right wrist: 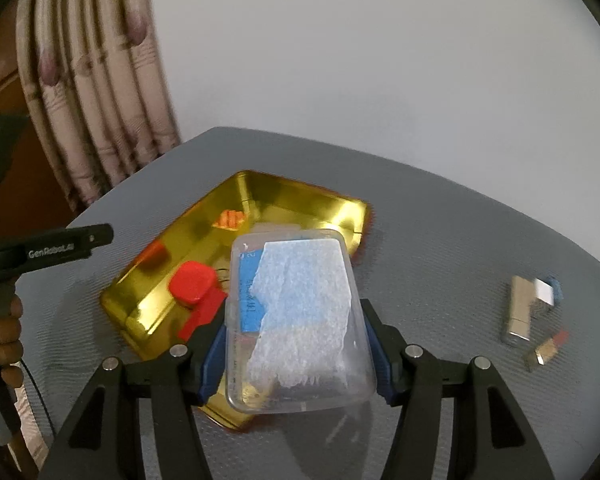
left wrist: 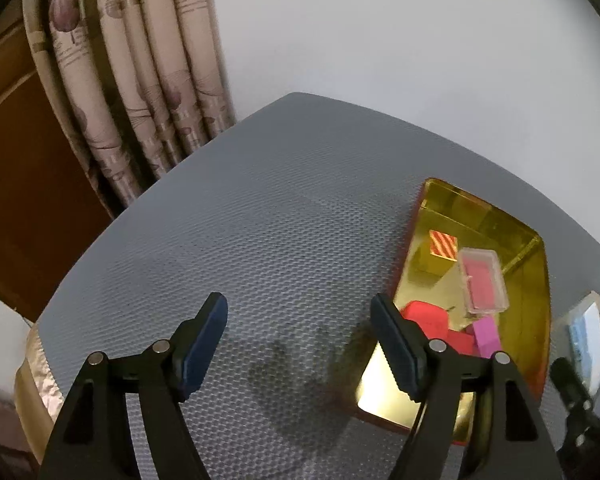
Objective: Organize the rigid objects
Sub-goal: 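Carry the clear box into the gold tin with the right tool and release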
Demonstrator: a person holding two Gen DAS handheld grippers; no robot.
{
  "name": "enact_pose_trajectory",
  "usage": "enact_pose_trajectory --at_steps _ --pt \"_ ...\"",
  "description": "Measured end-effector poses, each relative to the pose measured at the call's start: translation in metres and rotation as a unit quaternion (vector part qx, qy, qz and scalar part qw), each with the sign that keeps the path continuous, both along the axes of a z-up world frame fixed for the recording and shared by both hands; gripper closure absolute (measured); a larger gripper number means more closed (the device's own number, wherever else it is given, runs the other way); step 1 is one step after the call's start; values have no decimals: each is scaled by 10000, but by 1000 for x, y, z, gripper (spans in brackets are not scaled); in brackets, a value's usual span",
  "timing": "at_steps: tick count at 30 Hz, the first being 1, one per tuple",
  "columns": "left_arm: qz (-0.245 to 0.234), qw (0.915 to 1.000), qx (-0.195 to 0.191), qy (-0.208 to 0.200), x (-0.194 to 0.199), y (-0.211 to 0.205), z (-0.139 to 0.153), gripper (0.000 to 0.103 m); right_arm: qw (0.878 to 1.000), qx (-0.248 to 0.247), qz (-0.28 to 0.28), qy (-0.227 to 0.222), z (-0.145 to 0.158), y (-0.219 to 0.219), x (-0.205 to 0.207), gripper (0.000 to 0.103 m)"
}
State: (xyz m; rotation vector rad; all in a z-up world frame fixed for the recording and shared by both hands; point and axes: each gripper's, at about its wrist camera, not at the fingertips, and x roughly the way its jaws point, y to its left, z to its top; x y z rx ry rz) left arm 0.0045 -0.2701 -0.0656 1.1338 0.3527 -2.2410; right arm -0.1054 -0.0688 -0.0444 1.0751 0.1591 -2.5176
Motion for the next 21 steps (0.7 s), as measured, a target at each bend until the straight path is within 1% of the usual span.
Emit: enact_pose_trajectory --at_steps 3,6,10,12,21 --pt "86 10000 46 12 3 -7 0 30 9998 40 159 -87 -4 -23 -3 43" --pt "156 9997 197 15 6 -12 -2 29 9994 93 292 -162 -8 -42 -5 43" --pt "211 9995 233 4 7 -14 -3 29 9987 212 380 -270 -15 -59 -8 43" --pt "227 9994 245 2 6 -14 -3 28 9984 284 351 -326 -18 -64 -10 43" --pt "198 9994 270 -26 3 -13 -6 27 9976 290 237 -589 -32 -70 -23 43"
